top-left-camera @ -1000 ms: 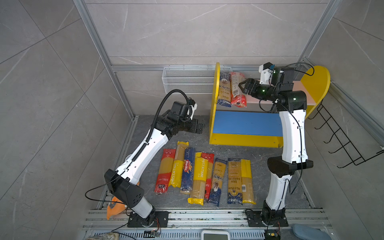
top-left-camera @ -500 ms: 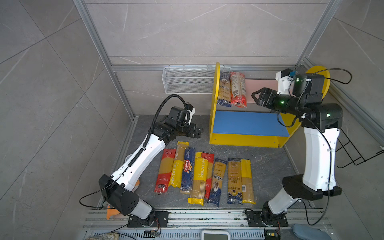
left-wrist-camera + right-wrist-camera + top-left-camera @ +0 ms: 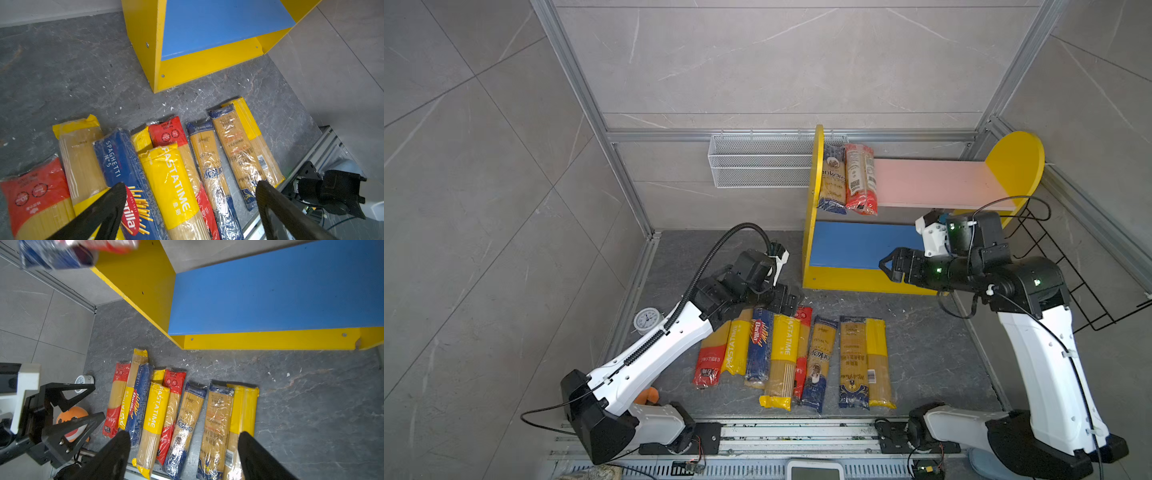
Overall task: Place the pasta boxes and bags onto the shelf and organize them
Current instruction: 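Withdraw the right gripper and lower it onto the blue-labelled spaghetti pack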
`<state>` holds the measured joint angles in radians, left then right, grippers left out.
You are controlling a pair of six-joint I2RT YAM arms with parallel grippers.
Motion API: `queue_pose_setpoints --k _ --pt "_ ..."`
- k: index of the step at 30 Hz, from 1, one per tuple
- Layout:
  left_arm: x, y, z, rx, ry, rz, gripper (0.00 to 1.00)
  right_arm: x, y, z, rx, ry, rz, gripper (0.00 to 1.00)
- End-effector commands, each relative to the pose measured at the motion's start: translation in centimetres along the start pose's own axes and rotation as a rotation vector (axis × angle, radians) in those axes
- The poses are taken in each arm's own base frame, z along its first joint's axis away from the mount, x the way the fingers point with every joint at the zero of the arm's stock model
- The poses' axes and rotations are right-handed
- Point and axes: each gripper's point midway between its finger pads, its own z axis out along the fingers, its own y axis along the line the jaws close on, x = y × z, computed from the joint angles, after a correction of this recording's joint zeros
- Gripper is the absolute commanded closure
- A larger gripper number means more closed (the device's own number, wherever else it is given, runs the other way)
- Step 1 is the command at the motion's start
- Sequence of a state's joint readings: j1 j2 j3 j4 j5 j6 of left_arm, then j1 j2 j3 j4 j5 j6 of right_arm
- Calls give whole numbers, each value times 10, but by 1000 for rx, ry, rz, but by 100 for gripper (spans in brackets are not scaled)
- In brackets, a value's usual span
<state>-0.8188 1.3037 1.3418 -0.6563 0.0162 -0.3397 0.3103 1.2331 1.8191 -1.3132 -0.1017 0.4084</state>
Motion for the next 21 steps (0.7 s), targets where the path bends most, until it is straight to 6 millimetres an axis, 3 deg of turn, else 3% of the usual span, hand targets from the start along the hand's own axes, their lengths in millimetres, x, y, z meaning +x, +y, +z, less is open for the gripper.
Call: queue_pose_setpoints --k 1,4,5,6,16,21 --pt "1 -7 -17 -15 -70 -31 0 30 -10 1 32 46 44 15" --pt "17 -10 -22 -25 -68 -34 0 56 -17 12 40 99 71 15" --pt "23 -11 -22 -27 -65 -38 0 65 -19 16 43 121 76 6" --pt "28 -12 -24 -27 -63 -43 0 74 -20 20 49 142 79 4" --pt "77 -17 -22 -31 -37 -59 0 162 -35 69 115 325 142 4" --pt "98 -16 -11 -26 -5 -75 0 205 -37 96 134 405 141 4"
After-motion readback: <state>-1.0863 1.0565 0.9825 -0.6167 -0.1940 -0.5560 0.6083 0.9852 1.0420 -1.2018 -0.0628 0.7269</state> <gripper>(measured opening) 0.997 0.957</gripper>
